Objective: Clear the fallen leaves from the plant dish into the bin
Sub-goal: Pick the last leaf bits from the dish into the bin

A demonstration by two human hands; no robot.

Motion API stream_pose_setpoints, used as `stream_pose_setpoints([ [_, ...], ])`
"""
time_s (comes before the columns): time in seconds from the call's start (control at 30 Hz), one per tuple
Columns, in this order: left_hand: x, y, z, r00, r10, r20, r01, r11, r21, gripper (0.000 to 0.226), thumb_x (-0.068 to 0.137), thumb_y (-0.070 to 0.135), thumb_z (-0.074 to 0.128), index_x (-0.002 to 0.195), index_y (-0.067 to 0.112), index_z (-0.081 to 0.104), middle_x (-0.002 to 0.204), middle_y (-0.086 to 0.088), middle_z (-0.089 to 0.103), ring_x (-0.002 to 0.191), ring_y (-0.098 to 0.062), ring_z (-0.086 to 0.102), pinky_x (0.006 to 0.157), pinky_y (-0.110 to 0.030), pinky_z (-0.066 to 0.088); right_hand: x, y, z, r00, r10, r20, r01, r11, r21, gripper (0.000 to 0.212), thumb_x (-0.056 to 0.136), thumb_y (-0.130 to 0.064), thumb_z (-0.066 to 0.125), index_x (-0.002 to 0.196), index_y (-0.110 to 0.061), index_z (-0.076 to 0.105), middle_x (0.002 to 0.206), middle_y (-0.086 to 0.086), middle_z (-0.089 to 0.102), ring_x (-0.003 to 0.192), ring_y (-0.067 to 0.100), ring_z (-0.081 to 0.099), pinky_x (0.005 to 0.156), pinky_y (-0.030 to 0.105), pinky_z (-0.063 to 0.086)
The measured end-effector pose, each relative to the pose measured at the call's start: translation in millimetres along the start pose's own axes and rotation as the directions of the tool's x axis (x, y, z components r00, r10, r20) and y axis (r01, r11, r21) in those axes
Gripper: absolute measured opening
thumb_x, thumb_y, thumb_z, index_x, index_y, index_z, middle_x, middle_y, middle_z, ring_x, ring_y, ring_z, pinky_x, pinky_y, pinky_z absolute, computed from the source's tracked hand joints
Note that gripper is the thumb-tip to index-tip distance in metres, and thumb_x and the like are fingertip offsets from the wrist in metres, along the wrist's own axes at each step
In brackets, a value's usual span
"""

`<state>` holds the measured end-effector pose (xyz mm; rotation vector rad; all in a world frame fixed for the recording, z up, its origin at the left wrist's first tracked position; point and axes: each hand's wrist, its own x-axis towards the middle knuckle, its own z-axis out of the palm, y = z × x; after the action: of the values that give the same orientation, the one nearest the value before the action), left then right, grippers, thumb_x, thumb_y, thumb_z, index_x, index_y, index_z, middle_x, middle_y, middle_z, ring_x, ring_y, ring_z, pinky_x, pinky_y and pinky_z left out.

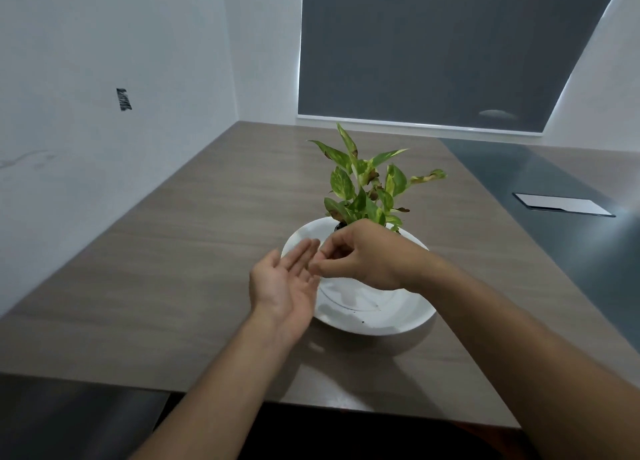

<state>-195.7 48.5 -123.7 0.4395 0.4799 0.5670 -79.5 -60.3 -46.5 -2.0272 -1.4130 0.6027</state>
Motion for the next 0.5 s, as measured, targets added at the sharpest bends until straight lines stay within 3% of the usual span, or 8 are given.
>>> stream_pose_setpoints([
  [0.07, -4, -1, 1, 0.996, -0.084, 0.044, 0.087, 0.993, -0.076, 0.063, 0.114, 0.036, 0.022, 0.143, -0.009, 0.056, 0.135, -0.03, 0.07, 0.128, -0.041, 0.067, 0.111, -0.043, 0.052, -1, -7, 2, 0.998, -0.041, 0.052, 0.042, 0.999, -0.025, 0.016, 0.098, -0.027, 0.077, 0.086, -0.034, 0.085, 0.068, -0.028, 0.072, 0.06, 0.0, 0.055, 0.056, 0.013, 0.041],
  [0.17, -8, -2, 1, 0.989, -0.118, 0.087, 0.128, 0.985, -0.114, 0.064, 0.115, 0.034, 0.021, 0.145, -0.011, 0.054, 0.136, -0.031, 0.068, 0.125, -0.039, 0.068, 0.102, -0.04, 0.055, -1, -10, 4, 0.995, -0.091, 0.032, 0.094, 0.988, -0.119, 0.041, 0.099, -0.032, 0.076, 0.069, -0.06, 0.072, 0.067, -0.021, 0.07, 0.06, 0.004, 0.052, 0.052, 0.016, 0.04],
  [0.27, -10, 4, 1, 0.989, -0.111, 0.101, 0.125, 0.981, -0.146, 0.062, 0.115, 0.031, 0.022, 0.144, -0.012, 0.056, 0.135, -0.033, 0.068, 0.118, -0.04, 0.072, 0.098, -0.039, 0.056, -4, -15, 2, 0.992, -0.122, 0.018, 0.123, 0.984, -0.131, 0.034, 0.101, -0.028, 0.074, 0.079, -0.054, 0.073, 0.063, -0.029, 0.065, 0.056, -0.002, 0.054, 0.052, 0.011, 0.039],
  [0.37, -15, 14, -3, 0.993, -0.067, 0.101, 0.084, 0.982, -0.171, 0.06, 0.115, 0.03, 0.023, 0.137, -0.011, 0.061, 0.129, -0.033, 0.072, 0.109, -0.039, 0.078, 0.1, -0.042, 0.056, -5, -22, 1, 0.986, -0.165, 0.007, 0.165, 0.98, -0.114, 0.015, 0.104, -0.025, 0.071, 0.094, -0.031, 0.08, 0.056, -0.035, 0.061, 0.055, -0.01, 0.058, 0.052, 0.006, 0.04],
  [0.43, -18, 23, -13, 0.996, -0.001, 0.088, 0.018, 0.981, -0.194, 0.057, 0.115, 0.028, 0.024, 0.131, -0.009, 0.064, 0.123, -0.03, 0.075, 0.105, -0.036, 0.08, 0.098, -0.042, 0.057, 4, -28, 9, 0.979, -0.204, -0.02, 0.201, 0.974, -0.101, 0.015, 0.104, -0.031, 0.071, 0.098, -0.023, 0.083, 0.064, -0.035, 0.066, 0.058, -0.01, 0.06, 0.055, 0.007, 0.042],
  [0.5, -21, 35, -23, 0.996, 0.053, 0.075, -0.035, 0.975, -0.221, 0.055, 0.115, 0.026, 0.025, 0.125, -0.009, 0.066, 0.116, -0.029, 0.078, 0.098, -0.035, 0.082, 0.098, -0.042, 0.056, 13, -33, 21, 0.968, -0.24, -0.077, 0.235, 0.97, -0.07, 0.016, 0.103, -0.038, 0.071, 0.102, -0.027, 0.083, 0.075, -0.03, 0.073, 0.063, -0.006, 0.064, 0.06, 0.01, 0.045],
])
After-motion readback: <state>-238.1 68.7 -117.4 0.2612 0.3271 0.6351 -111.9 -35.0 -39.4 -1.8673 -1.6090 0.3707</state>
